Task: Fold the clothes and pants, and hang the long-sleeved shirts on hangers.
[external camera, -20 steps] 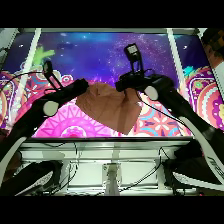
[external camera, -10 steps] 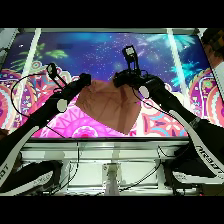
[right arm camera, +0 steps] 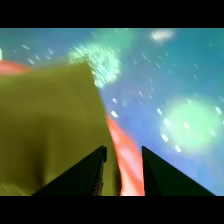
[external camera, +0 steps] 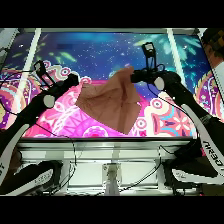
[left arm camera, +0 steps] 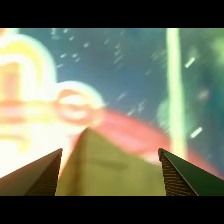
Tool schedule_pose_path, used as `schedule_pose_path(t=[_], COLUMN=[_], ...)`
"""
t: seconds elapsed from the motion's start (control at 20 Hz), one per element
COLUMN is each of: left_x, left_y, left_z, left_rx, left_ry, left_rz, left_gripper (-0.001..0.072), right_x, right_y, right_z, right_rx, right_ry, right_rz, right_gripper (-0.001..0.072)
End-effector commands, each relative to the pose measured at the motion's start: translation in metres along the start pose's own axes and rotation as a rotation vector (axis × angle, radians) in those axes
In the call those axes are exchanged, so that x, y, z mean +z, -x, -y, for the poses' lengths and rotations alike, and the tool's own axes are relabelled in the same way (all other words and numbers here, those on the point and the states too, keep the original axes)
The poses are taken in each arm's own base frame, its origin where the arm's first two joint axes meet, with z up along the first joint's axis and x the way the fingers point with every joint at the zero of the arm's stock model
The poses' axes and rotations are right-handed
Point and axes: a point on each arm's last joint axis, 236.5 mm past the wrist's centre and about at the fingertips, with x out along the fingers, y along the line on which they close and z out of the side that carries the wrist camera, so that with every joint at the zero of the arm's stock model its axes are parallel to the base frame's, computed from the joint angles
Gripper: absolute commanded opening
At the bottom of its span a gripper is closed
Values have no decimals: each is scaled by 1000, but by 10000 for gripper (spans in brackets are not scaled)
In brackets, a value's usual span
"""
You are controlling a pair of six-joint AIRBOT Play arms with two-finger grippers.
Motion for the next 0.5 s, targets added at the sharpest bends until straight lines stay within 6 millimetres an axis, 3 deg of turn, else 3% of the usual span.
schedule_pose_path(t=[0.0, 0.2, 0.35, 0.45], left_x=[-38, -69, -72, -60], left_y=[17, 31, 39, 40], left_z=[-31, -43, -36, -29], left_rx=[43, 43, 24, 12], left_ry=[-239, -278, -295, -308], left_rz=[-224, -390, -448, -434], left_gripper=[694, 691, 692, 692], right_x=[-52, -110, -132, -141], right_y=[11, 33, 46, 53], right_z=[42, 48, 40, 35], right_rx=[-42, 3, 44, 64], right_ry=[34, 112, 101, 94], right_rz=[-220, -477, -583, -631], right_gripper=[274, 273, 263, 263])
